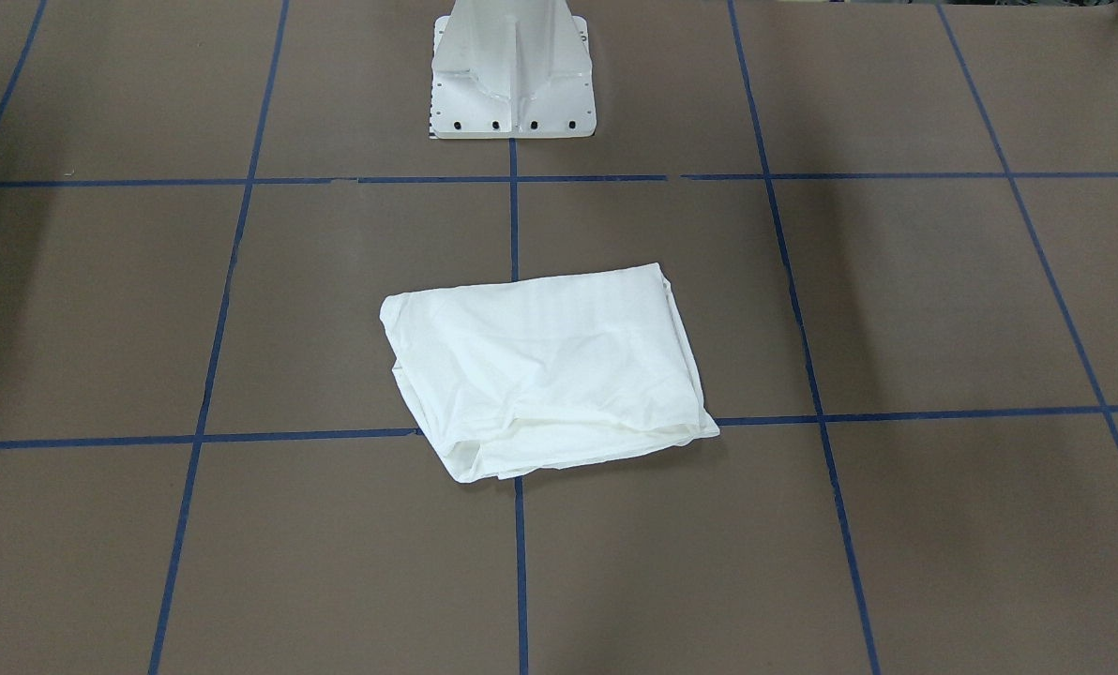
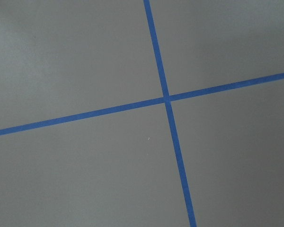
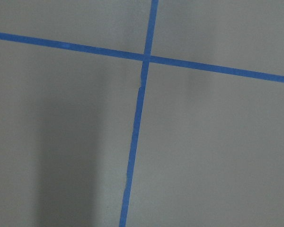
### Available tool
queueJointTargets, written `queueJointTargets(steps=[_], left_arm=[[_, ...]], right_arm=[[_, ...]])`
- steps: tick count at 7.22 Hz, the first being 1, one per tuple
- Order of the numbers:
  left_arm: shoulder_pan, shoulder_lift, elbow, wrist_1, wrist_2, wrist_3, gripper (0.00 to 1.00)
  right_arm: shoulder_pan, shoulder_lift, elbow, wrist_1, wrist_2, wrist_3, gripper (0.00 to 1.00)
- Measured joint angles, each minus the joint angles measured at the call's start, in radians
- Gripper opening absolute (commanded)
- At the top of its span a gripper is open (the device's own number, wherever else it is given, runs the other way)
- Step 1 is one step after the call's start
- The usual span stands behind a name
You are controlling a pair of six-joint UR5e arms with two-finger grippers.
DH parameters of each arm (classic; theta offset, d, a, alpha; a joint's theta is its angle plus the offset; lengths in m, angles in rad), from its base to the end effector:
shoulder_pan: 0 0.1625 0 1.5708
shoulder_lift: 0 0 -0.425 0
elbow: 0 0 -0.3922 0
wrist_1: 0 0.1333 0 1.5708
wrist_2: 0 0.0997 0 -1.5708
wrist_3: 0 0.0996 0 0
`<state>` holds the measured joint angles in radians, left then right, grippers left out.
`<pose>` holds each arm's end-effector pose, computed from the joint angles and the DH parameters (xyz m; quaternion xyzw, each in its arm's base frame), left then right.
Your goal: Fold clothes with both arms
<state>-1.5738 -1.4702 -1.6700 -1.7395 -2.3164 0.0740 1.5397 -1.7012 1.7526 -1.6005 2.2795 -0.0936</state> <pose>-0.0671 -0.4598 0.6414 0.0917 0.3597 0.0634 0.9264 0.0548 -0.4397 0.6372 0.0210 -0.3465 -0.0622 0.9358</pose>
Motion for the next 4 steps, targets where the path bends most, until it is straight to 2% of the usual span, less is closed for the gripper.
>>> queueJointTargets(steps=[4], left_arm=[[0.001,0.012,0.002,0.0,0.0,0.0,1.0]], right_arm=[[-0.001,0.0,0.001,0.0,0.002,0.002,1.0]])
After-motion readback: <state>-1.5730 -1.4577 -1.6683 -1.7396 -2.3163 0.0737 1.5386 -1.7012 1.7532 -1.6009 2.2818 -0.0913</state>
